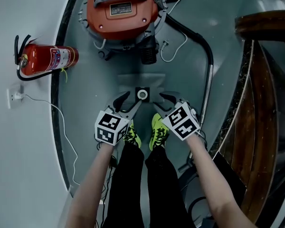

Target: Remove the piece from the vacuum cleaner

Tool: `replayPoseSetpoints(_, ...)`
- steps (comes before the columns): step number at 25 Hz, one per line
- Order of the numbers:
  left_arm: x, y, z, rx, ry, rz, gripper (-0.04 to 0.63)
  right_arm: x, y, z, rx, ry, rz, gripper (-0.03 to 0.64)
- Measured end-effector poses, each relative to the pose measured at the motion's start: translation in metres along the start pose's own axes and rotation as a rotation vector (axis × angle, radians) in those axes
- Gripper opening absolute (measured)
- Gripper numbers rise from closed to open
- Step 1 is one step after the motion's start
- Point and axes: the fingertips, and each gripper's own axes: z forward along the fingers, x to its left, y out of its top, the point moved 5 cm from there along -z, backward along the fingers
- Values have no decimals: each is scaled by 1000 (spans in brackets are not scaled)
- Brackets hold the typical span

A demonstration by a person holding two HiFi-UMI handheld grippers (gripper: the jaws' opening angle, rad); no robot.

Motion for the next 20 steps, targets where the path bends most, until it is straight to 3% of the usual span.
replayPoseSetpoints(2, -2, 9, -10, 21, -15, 30, 216, 2, 9, -11, -23, 4, 17, 156)
replayPoseSetpoints(10, -37, 49, -56, 29, -94, -72, 198, 26, 48, -77, -68, 48, 68, 130)
replayPoseSetpoints(20, -99, 89, -110, 36, -110, -54, 190, 50, 84, -153, -89, 107, 54, 117)
